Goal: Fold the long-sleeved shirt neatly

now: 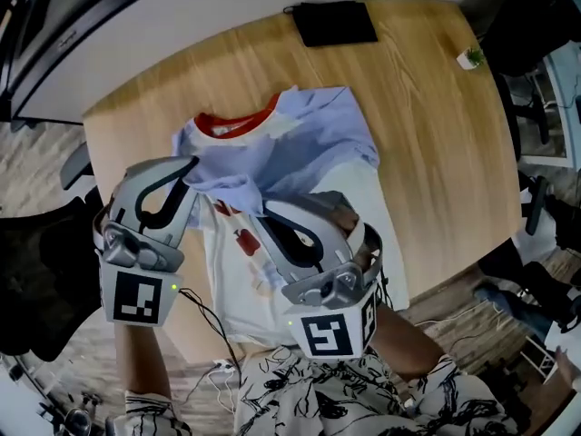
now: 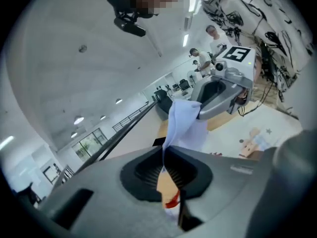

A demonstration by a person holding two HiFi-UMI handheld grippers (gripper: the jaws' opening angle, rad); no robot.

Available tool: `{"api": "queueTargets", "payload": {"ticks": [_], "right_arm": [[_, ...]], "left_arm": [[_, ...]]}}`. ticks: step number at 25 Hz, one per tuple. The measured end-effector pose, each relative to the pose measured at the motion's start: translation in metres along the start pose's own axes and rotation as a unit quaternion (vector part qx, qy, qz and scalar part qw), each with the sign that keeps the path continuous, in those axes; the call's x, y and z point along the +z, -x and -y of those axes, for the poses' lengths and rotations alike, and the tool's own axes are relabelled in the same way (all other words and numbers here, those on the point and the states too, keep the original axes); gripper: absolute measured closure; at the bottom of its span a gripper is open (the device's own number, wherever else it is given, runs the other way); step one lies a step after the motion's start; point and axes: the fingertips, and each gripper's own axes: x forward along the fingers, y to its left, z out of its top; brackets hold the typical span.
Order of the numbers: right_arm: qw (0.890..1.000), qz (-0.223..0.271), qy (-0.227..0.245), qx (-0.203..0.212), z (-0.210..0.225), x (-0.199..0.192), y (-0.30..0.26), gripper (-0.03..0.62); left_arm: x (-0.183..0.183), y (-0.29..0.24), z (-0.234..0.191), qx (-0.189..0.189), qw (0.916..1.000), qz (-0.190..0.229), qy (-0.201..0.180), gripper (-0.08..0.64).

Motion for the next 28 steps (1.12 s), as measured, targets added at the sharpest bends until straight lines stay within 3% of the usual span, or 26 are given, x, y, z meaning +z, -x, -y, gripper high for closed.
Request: {"api": "queueTargets", "payload": {"ticks": [2,4,8,10,14,16,18,20,22,24,26,28], "right_arm": [[0.999,-0.021,0.027,-0.021,-0.021,-0.009,-0.004,0.565],[0.998,-0.038,0.041,-0.011,-0.050,-0.024,-0.011,0.565],[0.993,-0.068,0.088,0.029,-0.103,-0.059,-0.027,0.553],[0.989,-0.084,0.094,0.074,-0.134,-0.072,-0.031,0.510],[0.979,-0.101,0.039,0.172,-0.180,-0.078,-0.022,0.397],[0.979,-0.102,-0.006,0.179,-0.170,-0.080,-0.016,0.376],[0.979,-0.122,-0.037,0.161,-0.135,-0.095,-0.015,0.371],[0.973,-0.163,-0.045,0.156,-0.097,-0.127,-0.016,0.310],[0.963,-0.207,-0.030,0.167,-0.065,-0.165,-0.014,0.295],[0.952,-0.242,-0.012,0.188,-0.039,-0.199,-0.009,0.295],[0.940,-0.266,0.000,0.213,-0.017,-0.226,-0.002,0.293],[0.927,-0.282,0.007,0.249,-0.006,-0.247,0.006,0.296]], "left_arm": [[-0.009,0.000,0.004,-0.002,0.9993,-0.017,-0.033,0.543],[-0.028,-0.003,0.015,-0.017,0.9979,-0.035,-0.051,0.543],[-0.085,-0.004,0.047,-0.048,0.9932,-0.080,-0.070,0.545],[-0.114,0.000,0.058,-0.061,0.9878,-0.114,-0.086,0.545],[-0.162,0.015,0.080,-0.100,0.9751,-0.166,-0.108,0.543],[-0.180,0.024,0.091,-0.119,0.9714,-0.181,-0.098,0.535],[-0.199,0.033,0.099,-0.135,0.9674,-0.204,-0.066,0.456],[-0.209,0.042,0.103,-0.146,0.9643,-0.218,-0.032,0.351],[-0.195,0.048,0.102,-0.136,0.9697,-0.202,0.024,0.350],[-0.172,0.048,0.101,-0.117,0.9697,-0.177,0.121,0.368],[-0.165,0.042,0.110,-0.103,0.9570,-0.173,0.209,0.368],[-0.172,0.033,0.126,-0.096,0.9430,-0.184,0.261,0.370]]}}
